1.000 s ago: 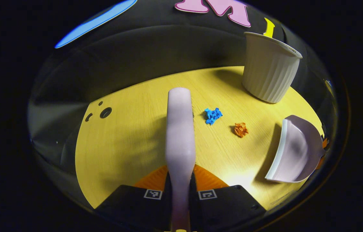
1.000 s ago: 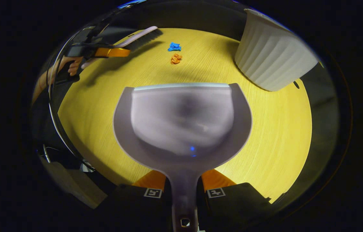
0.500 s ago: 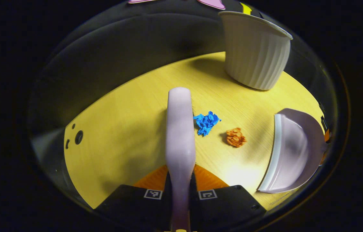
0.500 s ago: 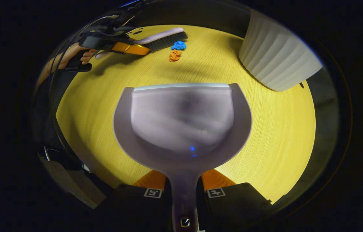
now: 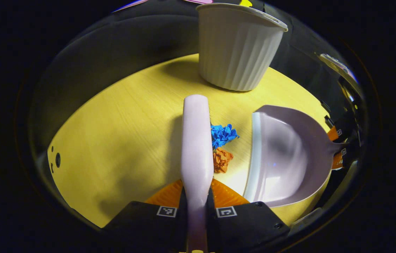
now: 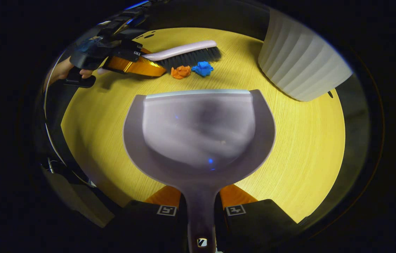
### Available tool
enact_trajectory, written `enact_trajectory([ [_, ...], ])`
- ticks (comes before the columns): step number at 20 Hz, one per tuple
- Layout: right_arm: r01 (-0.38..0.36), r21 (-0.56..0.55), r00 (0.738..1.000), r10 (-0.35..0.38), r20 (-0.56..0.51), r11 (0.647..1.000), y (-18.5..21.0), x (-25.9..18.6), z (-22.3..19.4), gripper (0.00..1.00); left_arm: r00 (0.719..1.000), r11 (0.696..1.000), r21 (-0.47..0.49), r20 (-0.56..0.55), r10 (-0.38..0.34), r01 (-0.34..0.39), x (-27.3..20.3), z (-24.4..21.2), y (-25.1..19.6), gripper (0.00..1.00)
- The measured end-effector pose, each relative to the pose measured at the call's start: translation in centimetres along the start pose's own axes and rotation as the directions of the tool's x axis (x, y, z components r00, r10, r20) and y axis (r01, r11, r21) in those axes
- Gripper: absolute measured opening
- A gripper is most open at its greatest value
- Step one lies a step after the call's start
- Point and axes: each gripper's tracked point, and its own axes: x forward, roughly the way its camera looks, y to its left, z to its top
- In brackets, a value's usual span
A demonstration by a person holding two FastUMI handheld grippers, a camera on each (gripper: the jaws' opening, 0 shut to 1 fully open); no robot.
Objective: Pick up the small broom and dustpan from the desktop, sweep the trash into the dustpan with the broom, and then empty the trash into the garbage bin.
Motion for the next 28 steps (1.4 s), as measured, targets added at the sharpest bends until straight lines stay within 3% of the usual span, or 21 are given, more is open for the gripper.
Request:
enact_trajectory([
  [8,0.01,-0.021,1.0,-0.009,0.016,1.0,-0.1,0.2,-0.4,0.35,0.99,0.991,0.011,-0.027,-0.137,0.137,-0.5,-1.0,-6.6,0.26],
  [12,0.028,0.001,0.998,-0.028,0.051,1.0,-0.1,-0.2,-0.8,0.36,0.996,0.996,0.005,0.002,-0.084,0.084,-1.1,-0.5,-6.3,0.3],
  [17,0.04,0.033,0.994,-0.043,0.101,0.999,-0.7,-1.7,-1.4,0.36,0.995,0.999,-0.054,0.097,0.002,0.003,-4.2,0.7,-5.2,0.26],
  [18,0.042,0.046,0.994,-0.047,0.102,0.998,-0.8,-2.6,-1.7,0.36,0.993,0.997,-0.073,0.114,0.028,-0.02,-4.9,0.9,-4.8,0.29],
  [23,0.069,0.138,0.991,-0.083,0.1,0.988,-2.5,-7.2,-2.9,0.36,0.982,0.978,-0.172,0.128,0.141,-0.118,-6.6,-0.3,-3.8,0.26],
  [24,0.08,0.156,0.99,-0.096,0.099,0.985,-3.2,-8.2,-3.1,0.29,0.98,0.972,-0.198,0.127,0.151,-0.124,-6.9,-0.7,-3.7,0.26],
  [27,0.097,0.22,0.989,-0.12,0.092,0.971,-5.0,-12.4,-3.5,0.42,0.978,0.959,-0.251,0.125,0.169,-0.133,-7.0,-1.4,-3.7,0.26],
  [28,0.107,0.241,0.987,-0.132,0.091,0.965,-5.8,-13.5,-3.3,0.42,0.978,0.957,-0.259,0.122,0.169,-0.133,-6.8,-1.3,-3.8,0.26],
])
